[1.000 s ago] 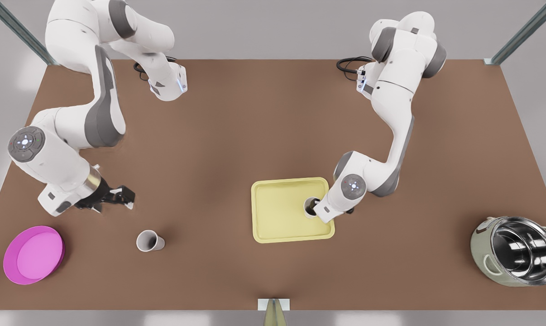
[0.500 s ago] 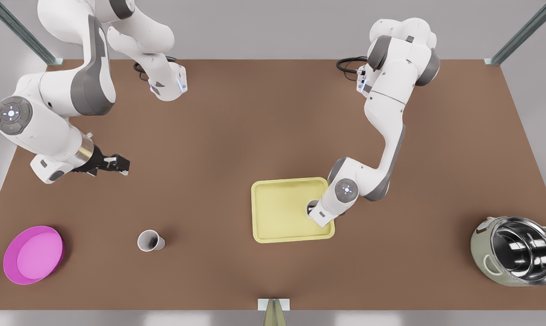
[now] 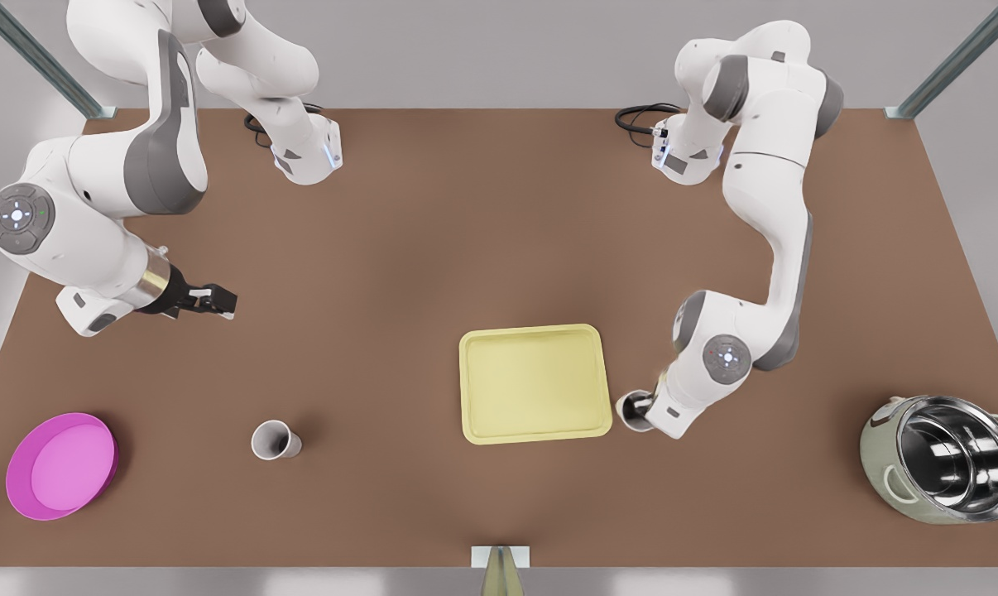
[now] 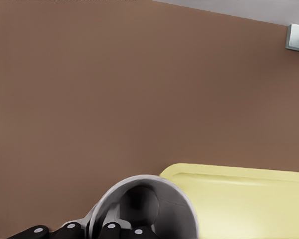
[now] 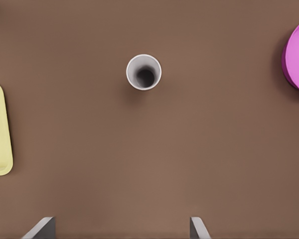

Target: Use the left arm to pick up the white IKEA cup from the tray and place it on the middle-left position; use the right arm to pick up the white IKEA cup from the tray and place it on the middle-right position

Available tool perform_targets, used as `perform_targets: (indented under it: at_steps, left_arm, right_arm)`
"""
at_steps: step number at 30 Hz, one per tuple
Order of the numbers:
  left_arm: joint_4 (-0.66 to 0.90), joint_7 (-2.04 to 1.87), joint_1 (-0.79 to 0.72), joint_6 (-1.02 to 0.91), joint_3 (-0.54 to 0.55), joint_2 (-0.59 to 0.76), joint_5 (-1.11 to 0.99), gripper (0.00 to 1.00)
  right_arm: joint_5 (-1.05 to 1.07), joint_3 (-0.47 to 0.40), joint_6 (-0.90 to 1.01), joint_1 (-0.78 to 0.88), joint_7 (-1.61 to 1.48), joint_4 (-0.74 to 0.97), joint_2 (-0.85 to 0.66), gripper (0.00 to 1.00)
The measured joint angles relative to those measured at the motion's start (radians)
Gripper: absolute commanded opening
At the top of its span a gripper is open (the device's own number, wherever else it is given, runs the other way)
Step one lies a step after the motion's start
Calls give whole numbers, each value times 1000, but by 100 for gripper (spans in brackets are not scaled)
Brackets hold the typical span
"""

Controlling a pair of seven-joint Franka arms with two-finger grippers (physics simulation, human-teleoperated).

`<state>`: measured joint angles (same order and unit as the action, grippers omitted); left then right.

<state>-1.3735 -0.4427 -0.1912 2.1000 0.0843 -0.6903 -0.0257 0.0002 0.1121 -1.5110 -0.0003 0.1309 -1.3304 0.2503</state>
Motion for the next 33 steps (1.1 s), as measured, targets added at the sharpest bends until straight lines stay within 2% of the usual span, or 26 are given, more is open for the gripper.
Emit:
perform_targets:
  at_steps: [7,17,19,20,21,25,28,31,33]
  left_arm:
    - [-16,131,185,-7,-1,-13,-14,13]
    - [-13,273,190,112,-2,-70,-96,13]
    - [-14,293,193,132,-2,-74,-97,21]
    - [-14,305,195,141,-2,-76,-91,88]
    - [-14,319,196,148,-1,-77,-83,100]
    - [-15,405,197,170,-1,-78,-16,100]
    - [0,442,197,175,-5,-74,-44,100]
    - [95,457,190,124,-2,-59,-133,100]
    - [143,464,189,45,12,7,-144,100]
  right_arm:
    - [4,-2,9,-15,0,2,-7,100]
    - [-10,-2,26,-44,-10,3,-8,100]
    - [-10,-2,27,-44,-12,2,-6,100]
    - [-11,-1,27,-44,-12,3,-6,100]
    - [-11,-1,27,-44,-13,3,-5,100]
    - [-10,1,25,-43,-16,2,-2,100]
    - [-7,0,24,-44,-18,2,-1,100]
    - [-7,2,22,-43,-18,2,0,100]
    - [-8,2,24,-43,-18,1,1,100]
